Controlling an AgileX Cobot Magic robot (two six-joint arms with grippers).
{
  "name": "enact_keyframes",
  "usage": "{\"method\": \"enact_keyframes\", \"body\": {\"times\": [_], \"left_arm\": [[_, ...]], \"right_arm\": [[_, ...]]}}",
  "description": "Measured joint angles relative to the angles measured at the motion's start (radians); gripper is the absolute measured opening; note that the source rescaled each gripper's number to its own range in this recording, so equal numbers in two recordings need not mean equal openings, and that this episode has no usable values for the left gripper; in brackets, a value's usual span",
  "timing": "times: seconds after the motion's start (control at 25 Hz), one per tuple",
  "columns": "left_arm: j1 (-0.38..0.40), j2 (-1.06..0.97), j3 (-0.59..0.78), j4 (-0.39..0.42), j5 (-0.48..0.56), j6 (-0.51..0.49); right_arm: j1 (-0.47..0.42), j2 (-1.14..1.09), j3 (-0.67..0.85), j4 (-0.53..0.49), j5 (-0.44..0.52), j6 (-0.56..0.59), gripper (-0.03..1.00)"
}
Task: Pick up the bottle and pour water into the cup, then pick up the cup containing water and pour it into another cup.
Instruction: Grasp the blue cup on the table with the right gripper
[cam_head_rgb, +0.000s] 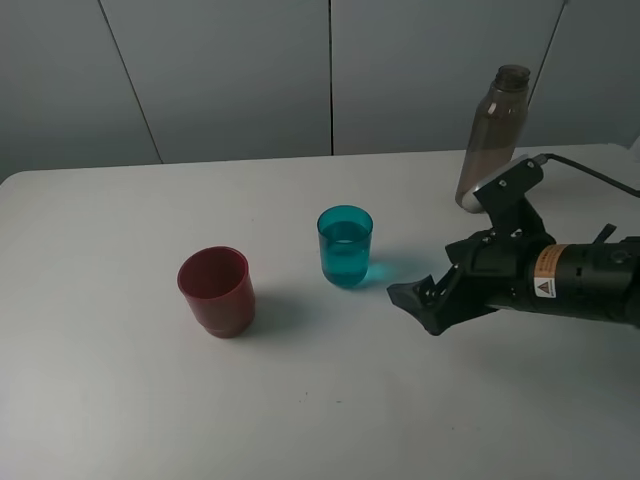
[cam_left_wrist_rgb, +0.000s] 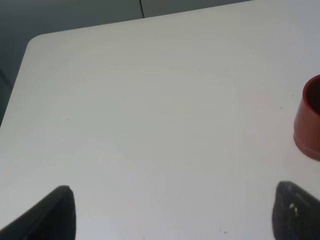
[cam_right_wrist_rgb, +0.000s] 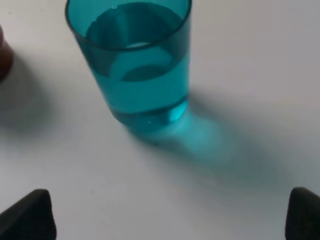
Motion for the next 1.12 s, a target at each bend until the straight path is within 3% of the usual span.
{"method": "enact_keyframes", "body": {"times": [0.16, 0.48, 1.12], "left_arm": [[0.0, 0.0, 0.0, 0.0, 0.0, 0.0], [0.0, 0.0, 0.0, 0.0, 0.0, 0.0], [0.0, 0.0, 0.0, 0.0, 0.0, 0.004]], "right_arm": [[0.0, 0.097, -0.002, 0.061, -0.134, -0.079, 0.99], [0.0, 0.194, -0.054, 0.125, -0.19, -0.272, 0.99], [0.0, 0.336, -0.194, 0.009, -0.236, -0.263, 0.99]]}}
